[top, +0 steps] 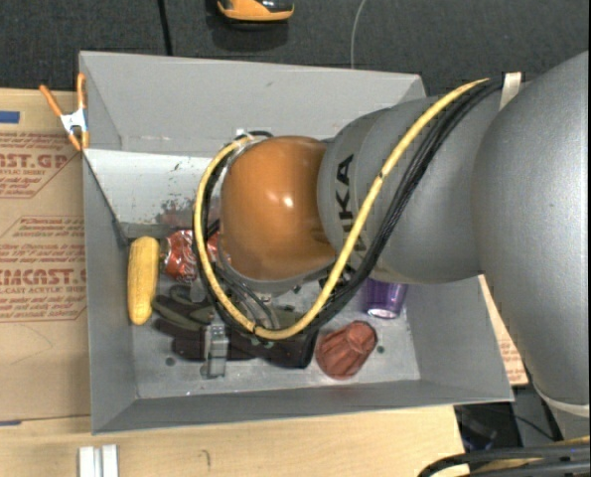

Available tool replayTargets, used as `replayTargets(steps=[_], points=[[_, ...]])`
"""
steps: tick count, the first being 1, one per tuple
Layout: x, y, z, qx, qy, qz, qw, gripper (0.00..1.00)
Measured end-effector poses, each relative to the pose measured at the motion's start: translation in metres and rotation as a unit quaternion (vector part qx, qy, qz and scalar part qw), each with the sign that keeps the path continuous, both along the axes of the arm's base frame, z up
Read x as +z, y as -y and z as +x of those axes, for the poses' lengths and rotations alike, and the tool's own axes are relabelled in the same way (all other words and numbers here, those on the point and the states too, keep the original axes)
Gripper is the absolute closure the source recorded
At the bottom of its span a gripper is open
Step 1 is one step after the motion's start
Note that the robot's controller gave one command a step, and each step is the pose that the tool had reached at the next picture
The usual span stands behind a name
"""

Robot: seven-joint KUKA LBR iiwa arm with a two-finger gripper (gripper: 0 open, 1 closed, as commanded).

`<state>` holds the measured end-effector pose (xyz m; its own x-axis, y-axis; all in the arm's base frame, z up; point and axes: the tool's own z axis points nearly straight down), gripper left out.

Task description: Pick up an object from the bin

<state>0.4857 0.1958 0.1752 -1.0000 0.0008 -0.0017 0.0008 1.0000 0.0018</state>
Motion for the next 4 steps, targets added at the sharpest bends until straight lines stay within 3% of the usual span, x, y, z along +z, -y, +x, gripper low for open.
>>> replayTargets(steps=[1,2,3,4], points=[[-0.035,0.006,0.012,0.007,-0.0064,-0.003,1.0000,0.00],[-0.104,0.020,0.019,0.071,0.0000,0.000,0.9975,1.00],[-0.104,0.020,0.019,0.071,0.0000,0.000,0.9975,1.00],[0.038,0.015,0.014,0.061,0.0004,0.000,0.9981,1.00]])
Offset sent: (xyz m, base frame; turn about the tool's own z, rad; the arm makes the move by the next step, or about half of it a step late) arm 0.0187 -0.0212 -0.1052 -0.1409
